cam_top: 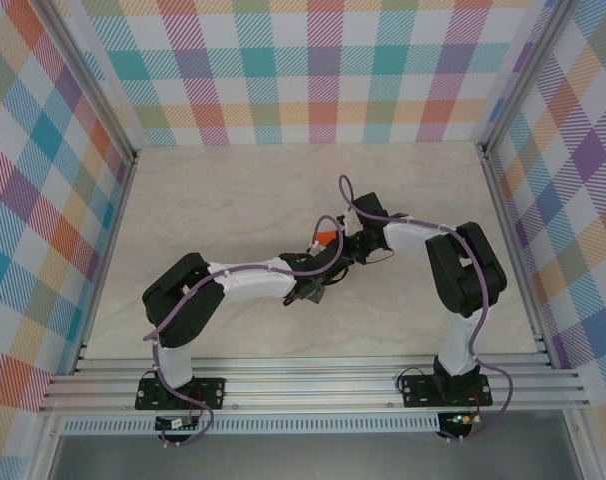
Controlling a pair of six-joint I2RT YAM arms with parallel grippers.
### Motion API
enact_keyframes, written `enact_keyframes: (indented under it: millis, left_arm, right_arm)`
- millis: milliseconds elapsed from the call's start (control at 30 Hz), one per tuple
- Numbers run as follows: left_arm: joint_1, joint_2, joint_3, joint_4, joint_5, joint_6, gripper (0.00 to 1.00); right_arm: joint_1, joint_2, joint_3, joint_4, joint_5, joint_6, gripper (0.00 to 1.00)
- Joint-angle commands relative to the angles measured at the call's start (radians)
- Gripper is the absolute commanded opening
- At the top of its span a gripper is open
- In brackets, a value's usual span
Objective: Fold a paper plane with a square sheet of paper (pick it up from the middle)
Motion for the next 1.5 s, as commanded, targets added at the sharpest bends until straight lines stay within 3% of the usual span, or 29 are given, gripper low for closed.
enact_keyframes:
  millis: [0,300,567,767,900,1100,1367,1467]
  left_arm:
    - [0.009,-0.011,-0.012,0.000,-0.015,0.002,0.19]
    - [0.015,-0.011,-0.019,-0.001,-0.007,0.005,0.22]
    - [0.021,-0.023,-0.040,0.024,0.056,-0.021,0.06]
    - [0.026,-0.031,-0.046,0.045,0.132,-0.034,0.03]
    - [0.034,-0.039,-0.058,0.063,0.179,-0.053,0.01]
    - [0.082,-0.092,-0.123,0.155,0.318,-0.082,0.01]
    - [0.192,-0.163,-0.237,0.343,0.562,-0.116,0.02]
    - [0.235,-0.176,-0.279,0.403,0.637,-0.139,0.02]
  right_arm:
    - [0.008,0.021,0.022,-0.028,-0.016,-0.017,0.10]
    - [0.007,0.022,0.030,-0.035,-0.015,-0.021,0.10]
    - [0.007,0.011,0.024,-0.036,-0.011,-0.024,0.11]
    - [0.007,-0.016,0.012,-0.054,0.017,-0.032,0.21]
    - [0.007,-0.063,-0.007,-0.073,0.054,-0.038,0.37]
    - [0.002,-0.174,-0.068,-0.082,0.123,-0.032,0.52]
    - [-0.007,-0.243,-0.112,-0.065,0.105,-0.023,0.52]
    - [-0.006,-0.248,-0.130,-0.025,0.066,-0.009,0.47]
